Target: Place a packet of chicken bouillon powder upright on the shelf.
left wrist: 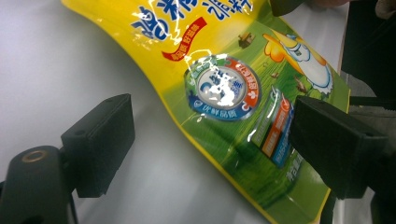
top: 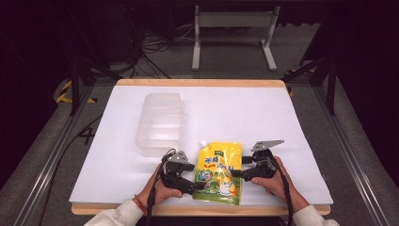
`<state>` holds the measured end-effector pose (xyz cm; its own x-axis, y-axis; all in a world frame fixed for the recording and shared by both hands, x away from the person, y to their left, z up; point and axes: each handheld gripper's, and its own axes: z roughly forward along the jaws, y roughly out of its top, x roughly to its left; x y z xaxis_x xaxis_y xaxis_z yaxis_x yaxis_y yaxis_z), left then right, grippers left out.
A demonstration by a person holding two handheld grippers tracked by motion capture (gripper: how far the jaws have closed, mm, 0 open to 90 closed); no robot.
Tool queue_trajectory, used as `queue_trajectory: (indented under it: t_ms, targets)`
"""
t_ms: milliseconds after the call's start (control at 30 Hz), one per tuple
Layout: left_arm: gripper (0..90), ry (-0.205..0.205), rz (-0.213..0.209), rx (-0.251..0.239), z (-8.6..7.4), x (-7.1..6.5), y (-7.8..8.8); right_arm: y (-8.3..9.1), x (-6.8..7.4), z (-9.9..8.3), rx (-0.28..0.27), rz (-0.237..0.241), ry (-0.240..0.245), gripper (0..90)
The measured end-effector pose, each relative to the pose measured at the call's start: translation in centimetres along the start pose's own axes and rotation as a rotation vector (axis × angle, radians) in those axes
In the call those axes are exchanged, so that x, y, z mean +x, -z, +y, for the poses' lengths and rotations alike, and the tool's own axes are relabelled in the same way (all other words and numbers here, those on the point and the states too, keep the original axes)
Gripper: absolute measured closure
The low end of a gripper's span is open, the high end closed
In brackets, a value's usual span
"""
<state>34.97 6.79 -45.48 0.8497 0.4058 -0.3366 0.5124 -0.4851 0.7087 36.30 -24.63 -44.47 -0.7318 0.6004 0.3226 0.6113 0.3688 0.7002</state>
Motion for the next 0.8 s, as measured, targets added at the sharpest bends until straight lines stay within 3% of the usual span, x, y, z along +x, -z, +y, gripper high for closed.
queue_trajectory:
  t_ms: [67, 100, 233, 367, 500, 633, 667, 800]
  targets:
    - [14.9, 0.011, -0.013, -0.002, 0.1, 0.1, -0.1, -0.1, 0.0, 0.0, -0.003, 0.01, -0.007, 24.0]
    - [15.5, 0.027, -0.023, -0.007, 0.3, 0.3, -0.2, -0.4, 0.3, 0.1, -0.005, 0.052, -0.014, 27.7]
    - [18.0, 0.013, -0.01, -0.003, 0.5, 0.3, -0.3, -1.0, 0.9, 0.2, 0.007, 0.077, 0.01, 36.9]
    - [33.2, 0.015, -0.02, -0.015, 0.7, 0.3, -0.4, -0.7, 1.0, 0.2, -0.026, 0.051, 0.011, 60.1]
    - [55.0, -0.034, 0.024, -0.029, 1.2, -0.1, -0.2, 0.0, 1.4, 0.2, -0.062, 0.054, 0.035, 77.1]
    - [73.7, -0.062, 0.046, -0.04, 1.5, -0.1, 0.1, 0.7, 1.6, 0.2, -0.089, 0.062, 0.057, 83.7]
    - [73.7, -0.072, 0.055, -0.042, 1.6, -0.2, 0.2, 0.7, 1.6, 0.2, -0.089, 0.062, 0.057, 83.7]
    - [82.1, -0.127, 0.029, -0.069, 2.1, -0.7, 0.9, 1.7, 2.6, 0.5, -0.124, 0.068, 0.097, 88.3]
